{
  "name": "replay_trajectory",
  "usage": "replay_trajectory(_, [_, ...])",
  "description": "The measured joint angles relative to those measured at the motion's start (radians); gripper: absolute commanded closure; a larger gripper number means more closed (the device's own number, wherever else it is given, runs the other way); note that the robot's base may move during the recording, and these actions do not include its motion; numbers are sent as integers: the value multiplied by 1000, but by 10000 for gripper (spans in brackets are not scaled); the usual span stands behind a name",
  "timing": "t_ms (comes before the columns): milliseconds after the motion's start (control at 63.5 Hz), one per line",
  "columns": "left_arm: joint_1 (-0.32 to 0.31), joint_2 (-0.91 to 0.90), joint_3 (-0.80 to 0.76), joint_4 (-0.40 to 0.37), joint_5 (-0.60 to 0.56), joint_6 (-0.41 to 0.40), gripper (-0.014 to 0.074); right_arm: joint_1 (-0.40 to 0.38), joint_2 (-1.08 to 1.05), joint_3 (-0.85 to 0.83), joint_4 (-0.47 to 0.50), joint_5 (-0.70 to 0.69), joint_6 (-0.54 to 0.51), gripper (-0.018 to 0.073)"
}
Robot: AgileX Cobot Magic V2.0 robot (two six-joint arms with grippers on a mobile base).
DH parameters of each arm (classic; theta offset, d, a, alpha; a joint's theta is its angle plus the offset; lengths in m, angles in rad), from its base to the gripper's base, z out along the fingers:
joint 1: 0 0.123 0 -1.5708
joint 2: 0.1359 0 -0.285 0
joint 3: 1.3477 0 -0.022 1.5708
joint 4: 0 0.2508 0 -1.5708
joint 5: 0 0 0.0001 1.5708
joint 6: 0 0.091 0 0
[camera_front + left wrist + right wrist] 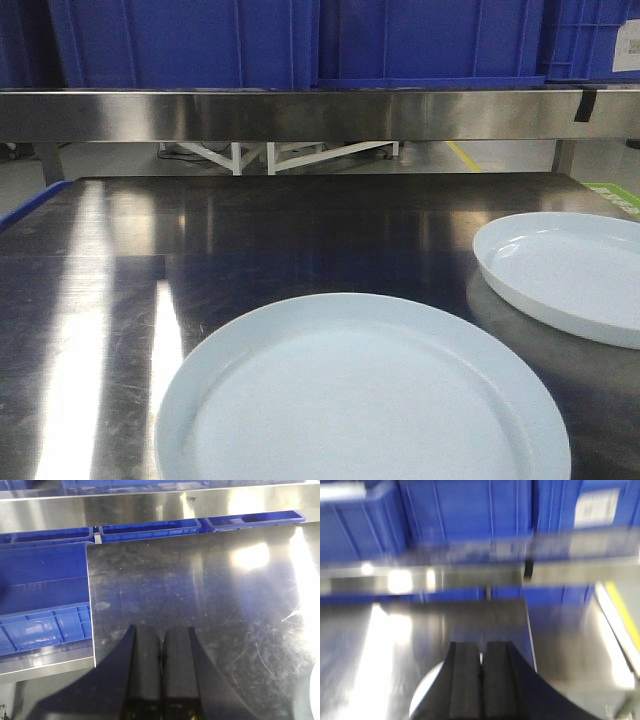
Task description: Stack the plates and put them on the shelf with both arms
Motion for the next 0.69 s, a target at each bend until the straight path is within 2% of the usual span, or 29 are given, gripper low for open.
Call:
replay_trajectory(157, [0,0,0,0,-2,0,512,0,195,-154,-10,226,0,501])
replay_trajectory(362, [0,0,0,0,-2,-1,512,0,390,-227,-58,399,0,484])
replay_trajectory(441, [0,0,0,-2,-2,-1,512,0,450,-230,-73,434,0,413])
replay_trajectory(583, [0,0,0,-4,-2,-1,512,0,537,-230,-91,448,0,193])
replay_trajectory(693, [0,0,0,-4,-2,-1,512,0,585,-230,-105,446,0,93])
